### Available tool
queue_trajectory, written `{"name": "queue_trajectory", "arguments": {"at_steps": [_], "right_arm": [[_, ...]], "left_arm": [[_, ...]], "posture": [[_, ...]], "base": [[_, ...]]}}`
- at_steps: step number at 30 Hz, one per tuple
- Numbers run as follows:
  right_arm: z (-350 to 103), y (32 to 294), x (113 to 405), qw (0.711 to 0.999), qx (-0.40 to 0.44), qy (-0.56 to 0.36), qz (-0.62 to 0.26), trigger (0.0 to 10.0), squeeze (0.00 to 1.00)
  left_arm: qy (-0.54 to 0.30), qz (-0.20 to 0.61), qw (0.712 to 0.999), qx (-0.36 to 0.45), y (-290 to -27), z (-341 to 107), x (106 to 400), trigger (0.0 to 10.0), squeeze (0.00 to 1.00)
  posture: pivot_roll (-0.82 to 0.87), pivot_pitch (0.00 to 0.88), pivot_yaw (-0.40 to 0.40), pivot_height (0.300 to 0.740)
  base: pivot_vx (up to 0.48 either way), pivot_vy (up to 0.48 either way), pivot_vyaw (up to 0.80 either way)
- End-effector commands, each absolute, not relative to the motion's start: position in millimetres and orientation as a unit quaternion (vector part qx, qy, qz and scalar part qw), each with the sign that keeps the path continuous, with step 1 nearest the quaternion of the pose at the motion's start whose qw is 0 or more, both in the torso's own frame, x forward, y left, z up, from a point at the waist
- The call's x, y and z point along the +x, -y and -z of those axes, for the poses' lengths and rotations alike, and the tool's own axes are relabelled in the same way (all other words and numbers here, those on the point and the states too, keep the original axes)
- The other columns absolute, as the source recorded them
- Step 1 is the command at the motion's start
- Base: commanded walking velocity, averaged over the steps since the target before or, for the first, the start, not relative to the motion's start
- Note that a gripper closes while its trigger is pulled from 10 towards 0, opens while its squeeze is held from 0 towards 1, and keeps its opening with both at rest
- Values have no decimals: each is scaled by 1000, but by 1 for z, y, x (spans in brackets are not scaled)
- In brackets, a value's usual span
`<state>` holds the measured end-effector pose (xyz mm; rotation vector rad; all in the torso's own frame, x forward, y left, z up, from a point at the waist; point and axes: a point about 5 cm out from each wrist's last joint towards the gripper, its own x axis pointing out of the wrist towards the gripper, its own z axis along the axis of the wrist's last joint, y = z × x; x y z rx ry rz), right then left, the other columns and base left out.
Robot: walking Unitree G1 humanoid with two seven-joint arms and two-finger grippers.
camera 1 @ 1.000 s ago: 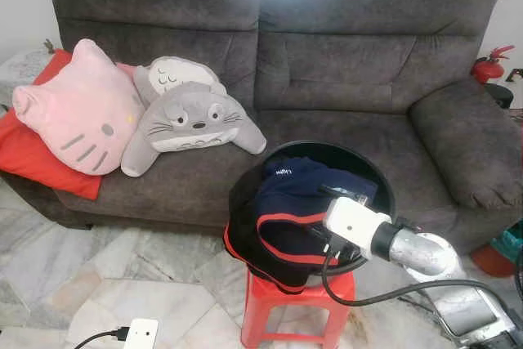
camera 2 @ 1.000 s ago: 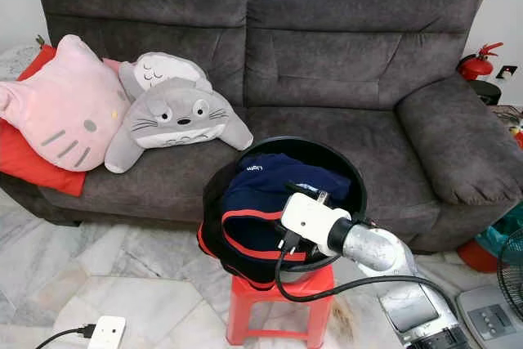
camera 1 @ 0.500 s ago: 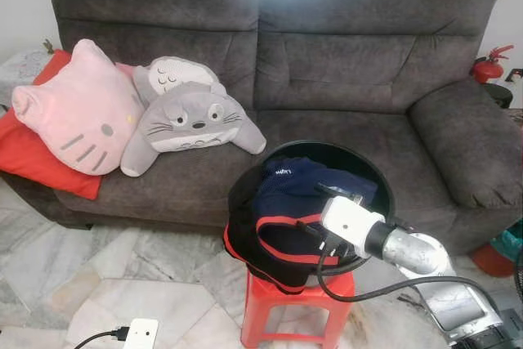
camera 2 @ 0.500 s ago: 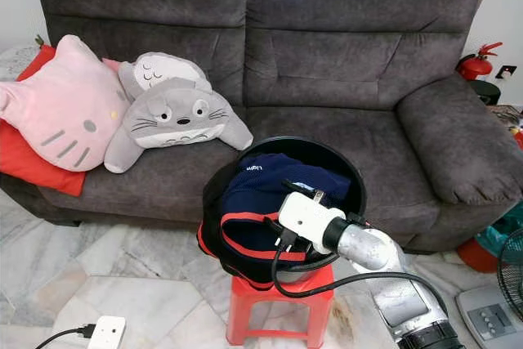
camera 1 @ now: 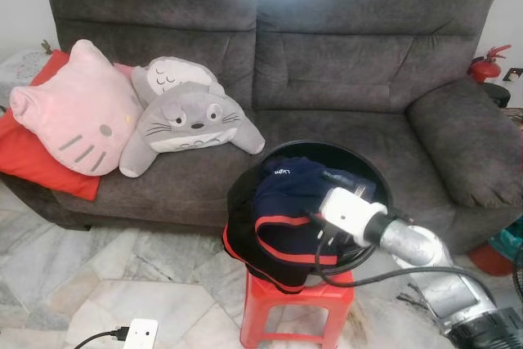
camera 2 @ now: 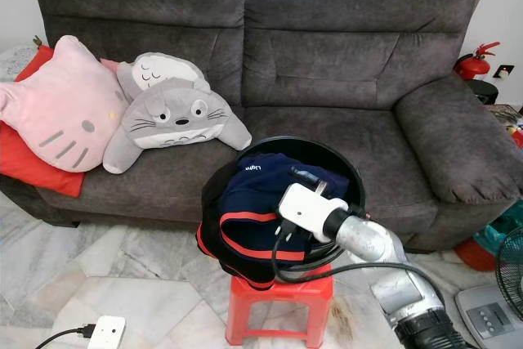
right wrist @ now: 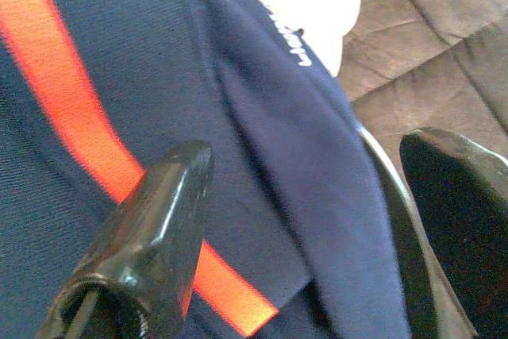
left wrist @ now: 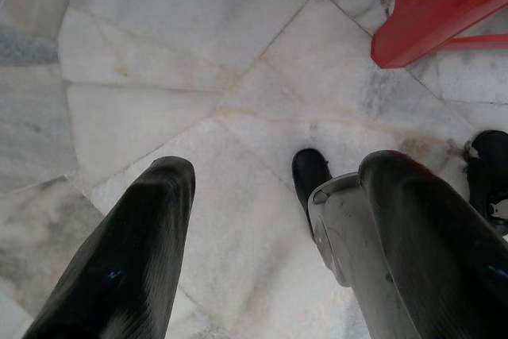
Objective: Hang hanger
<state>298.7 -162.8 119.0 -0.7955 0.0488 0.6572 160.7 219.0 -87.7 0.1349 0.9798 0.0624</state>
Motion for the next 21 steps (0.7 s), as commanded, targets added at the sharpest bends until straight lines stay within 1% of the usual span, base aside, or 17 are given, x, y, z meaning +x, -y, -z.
{"name": "queue_trajectory", "arguments": {"at_steps": [1,8,11,14,17,18,20,21], "right_arm": [[-127,165,302,874,-381,-3,-301,10000,0],[-126,163,303,875,-379,0,-301,10000,0],[-126,159,301,877,-367,4,-310,10000,0],[-143,153,296,891,-323,36,-318,10000,0],[-146,153,295,893,-318,41,-316,10000,0],[-157,153,289,897,-298,56,-320,10000,0],[-162,153,286,899,-290,64,-322,10000,0],[-170,152,282,901,-271,73,-331,10000,0]], "left_arm": [[-471,-30,879,68,-219,88,160,10000,0],[-472,-29,878,68,-219,88,160,10000,0],[-472,-29,879,68,-219,88,160,10000,0],[-472,-30,879,67,-219,88,160,10000,0],[-472,-30,878,67,-219,88,160,10000,0],[-473,-29,878,67,-219,88,160,10000,0],[-473,-29,878,67,-219,88,160,10000,0],[-473,-27,878,67,-219,88,160,10000,0]], "posture": [[-141,0,2,740],[-141,0,2,740],[-141,0,2,740],[-139,0,2,740],[-139,0,2,740],[-145,0,5,740],[-145,0,5,740],[-150,0,8,740]], "base": [[0,0,0],[0,0,0],[0,0,0],[0,0,0],[0,0,0],[0,0,0],[0,0,0],[0,0,0]]}}
